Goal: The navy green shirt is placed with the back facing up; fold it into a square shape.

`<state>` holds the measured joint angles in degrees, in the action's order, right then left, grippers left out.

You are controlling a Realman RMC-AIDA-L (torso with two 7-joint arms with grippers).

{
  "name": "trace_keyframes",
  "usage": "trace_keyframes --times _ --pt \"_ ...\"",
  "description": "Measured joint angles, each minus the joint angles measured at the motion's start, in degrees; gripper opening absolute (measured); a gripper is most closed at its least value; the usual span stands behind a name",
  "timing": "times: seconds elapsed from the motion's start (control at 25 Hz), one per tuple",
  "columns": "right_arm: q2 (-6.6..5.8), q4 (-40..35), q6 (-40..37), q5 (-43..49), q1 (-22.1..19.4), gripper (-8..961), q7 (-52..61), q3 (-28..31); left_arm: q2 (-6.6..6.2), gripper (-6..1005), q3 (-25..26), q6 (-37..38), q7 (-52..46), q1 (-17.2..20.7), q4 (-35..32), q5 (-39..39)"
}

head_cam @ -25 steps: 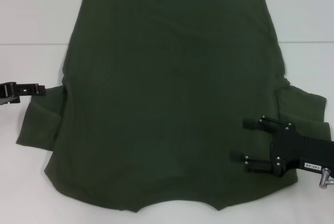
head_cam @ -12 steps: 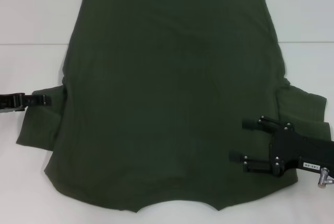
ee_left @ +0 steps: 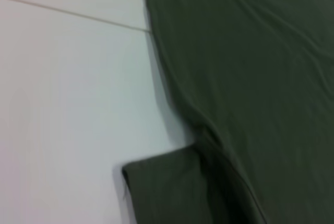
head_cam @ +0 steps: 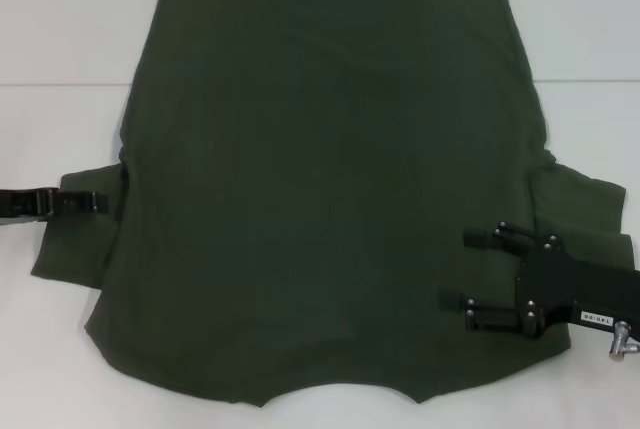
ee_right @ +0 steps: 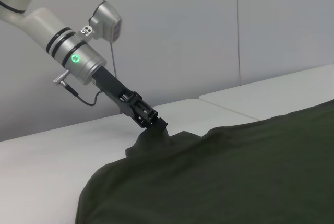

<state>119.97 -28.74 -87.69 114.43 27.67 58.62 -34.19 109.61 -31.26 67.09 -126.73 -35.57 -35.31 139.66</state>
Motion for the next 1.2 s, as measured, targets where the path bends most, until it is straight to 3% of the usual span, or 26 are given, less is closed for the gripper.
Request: trace_keyframes --times 0.56,0.8,0.92,1.12,1.2 --pt "0.00 0.0 -0.2 -0.2 -0.1 916 0.0 0.0 -0.08 786 -2.0 2.5 -0.7 0.0 -1.3 0.3" --pt "-0.06 -0.1 -0.2 -0.3 -0.1 916 0.8 0.0 0.47 775 -3.1 2.0 -1.1 -0.1 -1.8 2.7" --pt "-0.10 -0.2 -0.3 -0.3 -0.1 915 0.8 0.0 0.66 514 -3.1 1.6 -1.3 -0.1 -1.9 2.8" --pt "-0.04 -0.4 -0.3 -0.4 0.1 915 1.1 0.0 0.46 251 -2.8 1.5 -1.4 0.1 -2.0 2.9" --pt "-0.04 -0.4 -0.3 -0.4 0.1 915 1.3 0.0 0.40 212 -2.7 1.6 -1.5 0.2 -2.0 2.9"
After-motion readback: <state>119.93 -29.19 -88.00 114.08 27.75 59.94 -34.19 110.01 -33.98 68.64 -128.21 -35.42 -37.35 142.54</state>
